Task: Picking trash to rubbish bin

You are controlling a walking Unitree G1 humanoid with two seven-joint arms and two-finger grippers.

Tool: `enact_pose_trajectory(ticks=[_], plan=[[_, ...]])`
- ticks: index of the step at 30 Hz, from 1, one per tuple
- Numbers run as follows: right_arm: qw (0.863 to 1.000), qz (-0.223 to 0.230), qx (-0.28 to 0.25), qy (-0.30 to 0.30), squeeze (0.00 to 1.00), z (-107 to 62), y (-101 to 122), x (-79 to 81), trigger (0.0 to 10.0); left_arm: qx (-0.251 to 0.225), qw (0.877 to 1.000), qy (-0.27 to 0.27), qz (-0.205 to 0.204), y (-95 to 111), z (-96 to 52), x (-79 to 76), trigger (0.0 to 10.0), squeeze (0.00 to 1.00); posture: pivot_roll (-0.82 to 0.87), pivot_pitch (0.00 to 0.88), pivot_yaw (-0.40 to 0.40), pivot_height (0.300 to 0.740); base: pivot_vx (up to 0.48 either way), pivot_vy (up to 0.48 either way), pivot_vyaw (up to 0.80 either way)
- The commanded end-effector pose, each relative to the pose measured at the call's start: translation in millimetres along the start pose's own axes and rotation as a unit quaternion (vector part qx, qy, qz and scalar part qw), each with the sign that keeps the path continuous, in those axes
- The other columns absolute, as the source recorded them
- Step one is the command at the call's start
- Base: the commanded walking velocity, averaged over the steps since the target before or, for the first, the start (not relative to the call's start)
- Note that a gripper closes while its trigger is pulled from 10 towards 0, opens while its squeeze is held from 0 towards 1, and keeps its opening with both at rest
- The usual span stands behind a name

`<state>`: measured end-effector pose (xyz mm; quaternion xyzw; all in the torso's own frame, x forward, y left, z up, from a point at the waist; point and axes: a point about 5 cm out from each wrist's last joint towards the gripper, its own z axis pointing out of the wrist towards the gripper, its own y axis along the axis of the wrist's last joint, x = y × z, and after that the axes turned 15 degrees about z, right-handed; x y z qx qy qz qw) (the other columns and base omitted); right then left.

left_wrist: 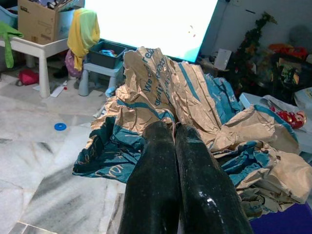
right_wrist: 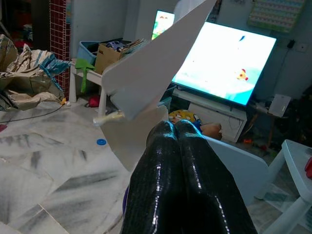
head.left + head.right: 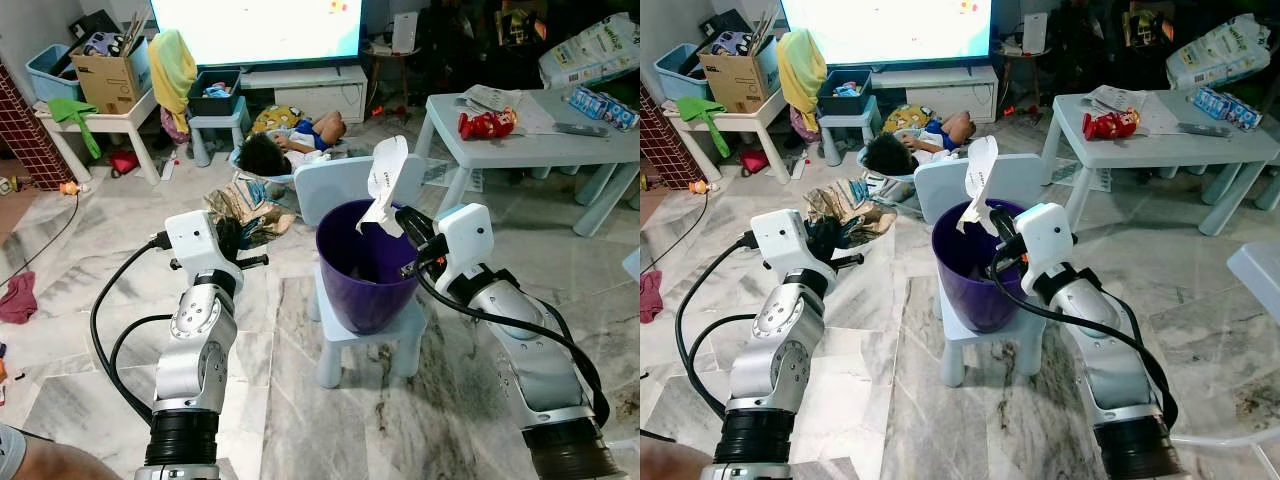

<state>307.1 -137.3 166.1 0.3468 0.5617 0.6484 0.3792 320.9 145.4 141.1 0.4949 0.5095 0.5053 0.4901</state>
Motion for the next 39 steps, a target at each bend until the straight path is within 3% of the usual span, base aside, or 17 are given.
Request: enact_pose_trajectory(ticks=[1, 7, 21, 33, 39], plan=[[1.000, -0.007, -0.006, 0.001, 0.00, -0.2, 4.1, -1.3, 10.0, -0.011, 1.000, -0.001, 0.005, 4.2, 0.4, 0.2, 10.0, 0.00, -0.06, 0.057, 0.003, 0.740, 0.337, 0.000, 0.00], [1.000, -0.006, -0.008, -0.016, 0.00, 1.0, 5.8, -2.9, 10.0, -0.010, 1.000, -0.001, -0.001, 5.4, 1.6, -0.5, 10.0, 0.00, -0.06, 0.059, 0.004, 0.740, 0.345, 0.000, -0.40], [1.000, -0.011, -0.014, -0.025, 0.00, -0.5, 6.1, -3.8, 10.0, -0.010, 1.000, -0.006, -0.008, 4.4, 0.9, -3.8, 10.0, 0.00, -0.06, 0.058, 0.007, 0.740, 0.000, 0.000, -0.78], [1.000, -0.022, -0.018, -0.001, 0.00, -0.1, 7.6, -0.1, 10.0, -0.017, 1.000, 0.001, 0.005, 5.9, 0.9, -0.7, 10.0, 0.00, -0.06, 0.052, 0.005, 0.740, 0.000, 0.000, 0.00], [0.999, -0.030, -0.018, 0.007, 0.00, 0.0, 7.2, 1.8, 10.0, -0.016, 1.000, 0.005, 0.007, 6.1, 1.8, -0.1, 10.0, 0.00, -0.06, 0.051, 0.004, 0.740, 0.000, 0.000, 0.60]])
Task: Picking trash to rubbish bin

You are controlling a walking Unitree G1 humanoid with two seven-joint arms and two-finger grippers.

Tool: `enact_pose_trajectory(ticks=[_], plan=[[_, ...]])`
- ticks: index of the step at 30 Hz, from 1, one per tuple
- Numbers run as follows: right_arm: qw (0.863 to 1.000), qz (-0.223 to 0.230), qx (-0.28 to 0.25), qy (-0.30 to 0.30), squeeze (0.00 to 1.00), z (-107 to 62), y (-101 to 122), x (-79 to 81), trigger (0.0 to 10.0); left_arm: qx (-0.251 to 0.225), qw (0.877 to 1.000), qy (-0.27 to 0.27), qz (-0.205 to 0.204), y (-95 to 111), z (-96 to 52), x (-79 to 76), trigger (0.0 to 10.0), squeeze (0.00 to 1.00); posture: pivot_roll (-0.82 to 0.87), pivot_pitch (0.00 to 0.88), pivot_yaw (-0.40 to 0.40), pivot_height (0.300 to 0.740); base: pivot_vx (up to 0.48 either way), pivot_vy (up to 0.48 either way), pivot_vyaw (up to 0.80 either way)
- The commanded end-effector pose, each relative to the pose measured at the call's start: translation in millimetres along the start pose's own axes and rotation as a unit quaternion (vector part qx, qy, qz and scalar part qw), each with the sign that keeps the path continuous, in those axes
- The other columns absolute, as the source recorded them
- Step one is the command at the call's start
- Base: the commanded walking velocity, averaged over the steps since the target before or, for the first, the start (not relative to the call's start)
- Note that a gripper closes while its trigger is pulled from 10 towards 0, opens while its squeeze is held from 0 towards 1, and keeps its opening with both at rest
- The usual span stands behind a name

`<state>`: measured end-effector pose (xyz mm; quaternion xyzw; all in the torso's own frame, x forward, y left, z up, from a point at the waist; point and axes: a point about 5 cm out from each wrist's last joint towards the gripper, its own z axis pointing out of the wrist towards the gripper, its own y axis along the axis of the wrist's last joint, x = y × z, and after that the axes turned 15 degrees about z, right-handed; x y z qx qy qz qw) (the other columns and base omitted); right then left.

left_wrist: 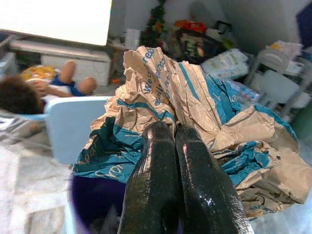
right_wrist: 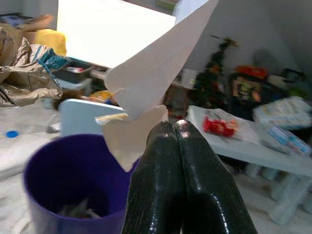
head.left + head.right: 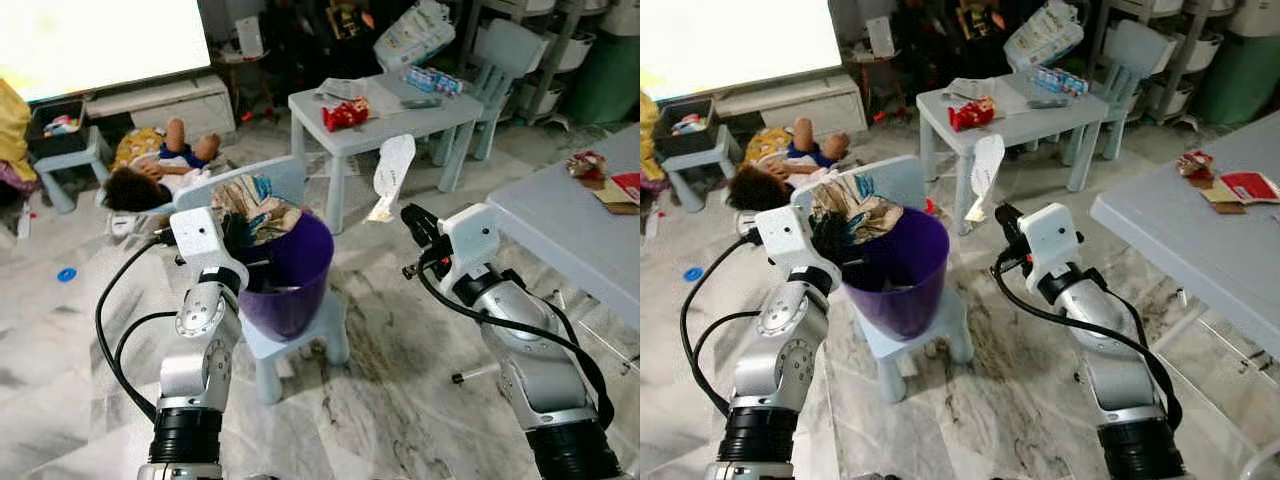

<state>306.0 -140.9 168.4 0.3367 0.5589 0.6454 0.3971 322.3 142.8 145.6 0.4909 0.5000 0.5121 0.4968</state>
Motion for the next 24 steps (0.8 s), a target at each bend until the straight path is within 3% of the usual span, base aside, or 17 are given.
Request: enact_pose_trajectory(ticks=[1, 3, 24], plan=[[1.000, -0.012, -0.009, 0.013, 0.00, 2.4, 4.7, 4.5, 10.0, -0.002, 1.000, 0.008, 0.005, 1.5, 0.7, 3.0, 10.0, 0.00, -0.06, 0.051, 0.004, 0.740, 0.259, 0.000, 0.78], [1.000, -0.012, -0.009, 0.013, 0.00, 2.4, 4.8, 4.5, 10.0, -0.001, 1.000, 0.010, 0.005, 1.0, 0.8, 3.6, 10.0, 0.00, -0.06, 0.051, 0.004, 0.740, 0.261, 0.000, 0.64], [1.000, -0.007, -0.010, 0.016, 0.00, 0.6, 5.2, 4.6, 10.0, 0.009, 1.000, 0.014, 0.003, -2.8, -0.9, 3.8, 10.0, 0.00, -0.06, 0.062, 0.000, 0.740, 0.276, 0.000, 0.00]])
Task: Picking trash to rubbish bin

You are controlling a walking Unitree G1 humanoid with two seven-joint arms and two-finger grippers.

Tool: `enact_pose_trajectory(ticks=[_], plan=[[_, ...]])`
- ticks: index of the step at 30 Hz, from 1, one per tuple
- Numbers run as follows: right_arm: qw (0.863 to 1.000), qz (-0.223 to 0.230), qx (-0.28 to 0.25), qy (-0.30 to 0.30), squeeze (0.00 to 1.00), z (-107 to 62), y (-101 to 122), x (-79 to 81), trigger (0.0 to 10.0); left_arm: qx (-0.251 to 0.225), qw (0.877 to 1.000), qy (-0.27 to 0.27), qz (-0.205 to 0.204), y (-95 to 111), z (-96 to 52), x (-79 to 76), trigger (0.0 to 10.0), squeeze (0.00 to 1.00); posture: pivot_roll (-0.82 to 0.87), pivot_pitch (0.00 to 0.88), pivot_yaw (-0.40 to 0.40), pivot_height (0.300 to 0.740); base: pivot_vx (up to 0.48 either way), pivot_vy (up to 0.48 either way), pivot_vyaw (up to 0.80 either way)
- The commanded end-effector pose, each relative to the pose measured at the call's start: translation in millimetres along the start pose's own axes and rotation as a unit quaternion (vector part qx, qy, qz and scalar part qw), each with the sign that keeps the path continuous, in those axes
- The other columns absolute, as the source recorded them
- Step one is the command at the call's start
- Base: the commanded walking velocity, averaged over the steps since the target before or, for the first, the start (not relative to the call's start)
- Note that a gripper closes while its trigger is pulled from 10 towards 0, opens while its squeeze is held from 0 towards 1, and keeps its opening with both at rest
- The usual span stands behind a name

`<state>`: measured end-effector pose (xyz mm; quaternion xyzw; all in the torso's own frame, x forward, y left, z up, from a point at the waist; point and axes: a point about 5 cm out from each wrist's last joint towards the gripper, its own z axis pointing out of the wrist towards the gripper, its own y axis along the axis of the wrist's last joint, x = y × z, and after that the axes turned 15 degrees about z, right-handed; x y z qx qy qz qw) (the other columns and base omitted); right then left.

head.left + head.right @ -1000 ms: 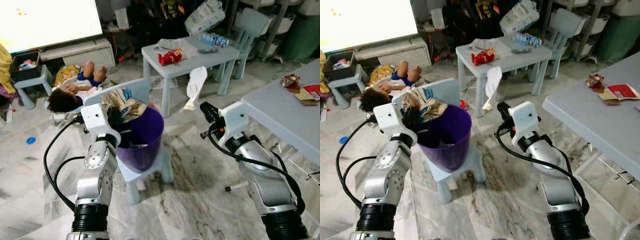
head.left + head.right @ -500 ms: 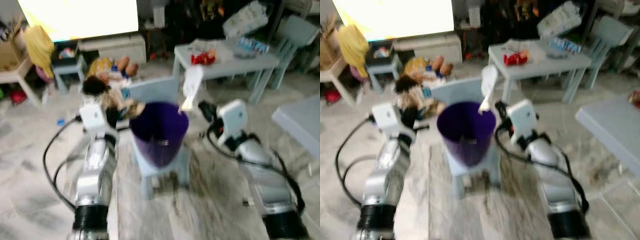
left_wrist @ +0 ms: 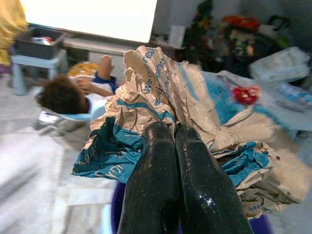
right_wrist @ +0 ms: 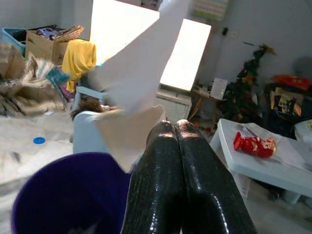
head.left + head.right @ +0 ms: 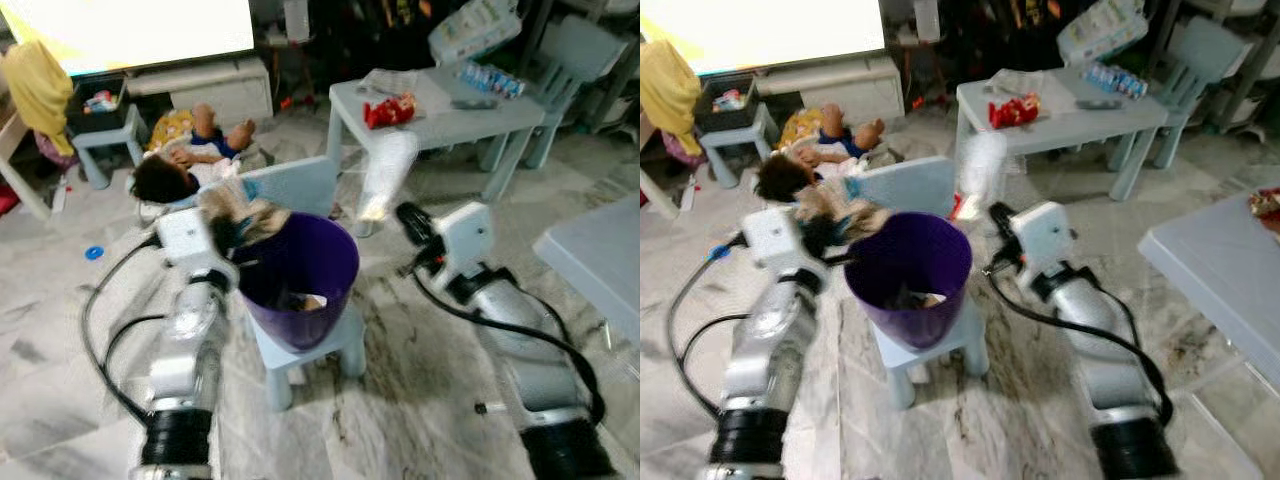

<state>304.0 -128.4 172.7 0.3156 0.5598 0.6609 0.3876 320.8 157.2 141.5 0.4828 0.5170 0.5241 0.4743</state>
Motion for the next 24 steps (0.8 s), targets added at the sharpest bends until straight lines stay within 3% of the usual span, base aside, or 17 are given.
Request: enact_pose_trajectory(ticks=[1, 10, 18, 24], plan=[[1.000, -0.008, 0.003, -0.008, 0.00, -4.3, 1.5, -7.2, 10.0, 0.000, 1.000, -0.015, -0.001, 1.3, -0.3, -10.7, 10.0, 0.00, -0.06, 0.062, 0.001, 0.740, 0.277, 0.000, 0.00], [1.000, -0.008, 0.005, -0.007, 0.00, -4.2, 1.6, -7.7, 10.0, 0.005, 1.000, -0.012, 0.002, -1.2, -0.2, -10.6, 10.0, 0.00, -0.06, 0.062, -0.004, 0.740, 0.285, 0.000, 0.00], [1.000, -0.014, 0.008, 0.002, 0.00, -4.7, 0.9, -5.9, 10.0, 0.009, 1.000, -0.007, 0.005, -3.2, -1.1, -9.4, 10.0, 0.00, -0.06, 0.059, -0.008, 0.740, 0.302, 0.289, 0.00], [1.000, -0.015, 0.008, 0.006, 0.00, -4.9, 0.7, -4.7, 10.0, 0.014, 1.000, -0.006, 0.007, -4.8, -1.5, -9.9, 10.0, 0.00, -0.06, 0.061, -0.008, 0.740, 0.311, 0.354, 0.46]])
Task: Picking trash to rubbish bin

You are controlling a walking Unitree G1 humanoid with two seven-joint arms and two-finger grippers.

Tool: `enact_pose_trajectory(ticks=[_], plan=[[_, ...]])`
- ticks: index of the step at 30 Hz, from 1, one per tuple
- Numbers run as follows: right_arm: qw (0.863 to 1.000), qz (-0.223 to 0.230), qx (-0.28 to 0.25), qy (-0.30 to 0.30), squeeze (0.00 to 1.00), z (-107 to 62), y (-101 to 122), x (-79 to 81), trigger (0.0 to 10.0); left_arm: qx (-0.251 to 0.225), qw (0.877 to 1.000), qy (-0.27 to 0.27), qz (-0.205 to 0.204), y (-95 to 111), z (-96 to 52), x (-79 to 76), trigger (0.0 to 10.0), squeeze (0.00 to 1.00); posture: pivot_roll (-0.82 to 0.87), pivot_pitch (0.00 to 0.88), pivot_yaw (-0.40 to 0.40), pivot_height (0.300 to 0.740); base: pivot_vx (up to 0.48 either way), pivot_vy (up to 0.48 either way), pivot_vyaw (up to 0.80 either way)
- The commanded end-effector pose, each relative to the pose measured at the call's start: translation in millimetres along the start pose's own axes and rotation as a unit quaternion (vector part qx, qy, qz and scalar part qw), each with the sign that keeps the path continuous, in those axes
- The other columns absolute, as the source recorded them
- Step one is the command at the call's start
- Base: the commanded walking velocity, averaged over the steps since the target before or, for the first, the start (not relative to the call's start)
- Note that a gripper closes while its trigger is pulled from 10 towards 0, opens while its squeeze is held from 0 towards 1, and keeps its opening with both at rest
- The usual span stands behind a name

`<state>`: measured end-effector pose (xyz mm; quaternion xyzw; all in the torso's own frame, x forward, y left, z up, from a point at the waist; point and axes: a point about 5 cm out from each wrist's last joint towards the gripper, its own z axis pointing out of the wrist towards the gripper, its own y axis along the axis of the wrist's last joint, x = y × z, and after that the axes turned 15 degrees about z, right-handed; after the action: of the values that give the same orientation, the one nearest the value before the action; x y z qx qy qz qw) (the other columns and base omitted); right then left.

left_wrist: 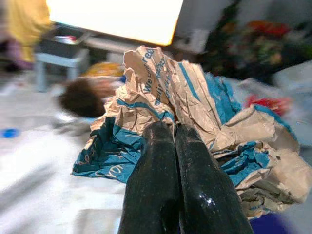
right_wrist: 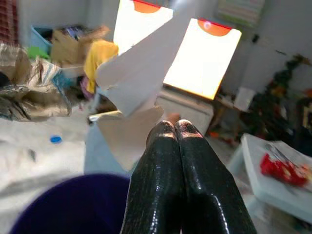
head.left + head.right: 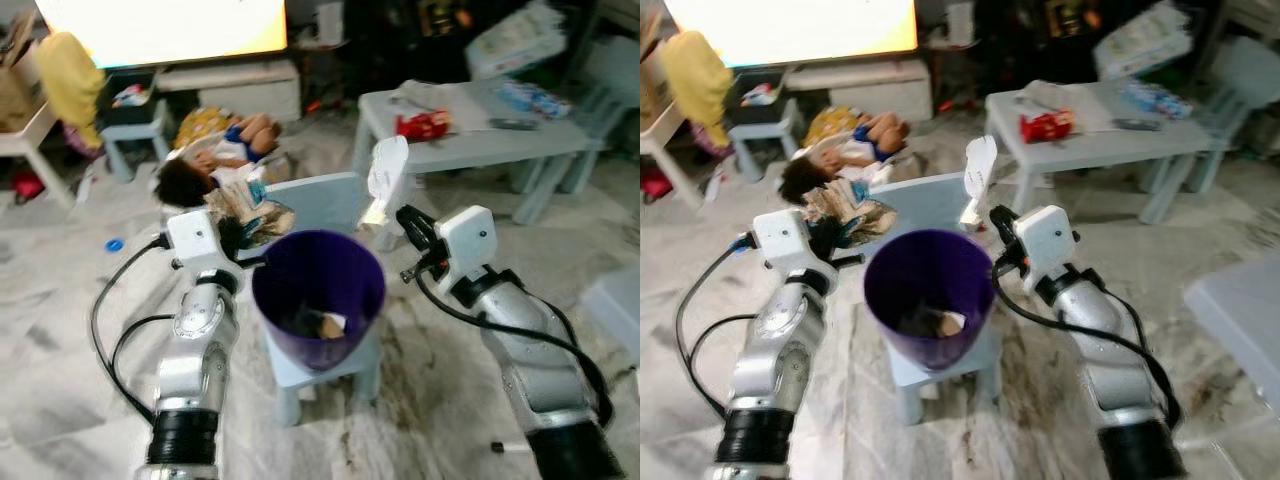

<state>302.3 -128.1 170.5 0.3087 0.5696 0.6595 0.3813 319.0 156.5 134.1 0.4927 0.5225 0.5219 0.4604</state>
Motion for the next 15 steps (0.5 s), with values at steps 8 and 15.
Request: enact_pose_trajectory(ticks=[8, 15], plan=[[1.000, -0.009, 0.002, -0.006, 0.00, -3.7, 2.0, -5.4, 10.0, 0.002, 1.000, -0.013, -0.013, 0.6, -0.3, -9.6, 10.0, 0.00, -0.06, 0.059, -0.007, 0.740, 0.275, 0.301, 0.13], [1.000, -0.009, 0.001, -0.008, 0.00, -3.3, 2.3, -5.6, 10.0, 0.006, 1.000, -0.023, -0.017, -0.9, 0.3, -12.6, 10.0, 0.00, -0.06, 0.057, -0.008, 0.740, 0.000, 0.000, 0.00]])
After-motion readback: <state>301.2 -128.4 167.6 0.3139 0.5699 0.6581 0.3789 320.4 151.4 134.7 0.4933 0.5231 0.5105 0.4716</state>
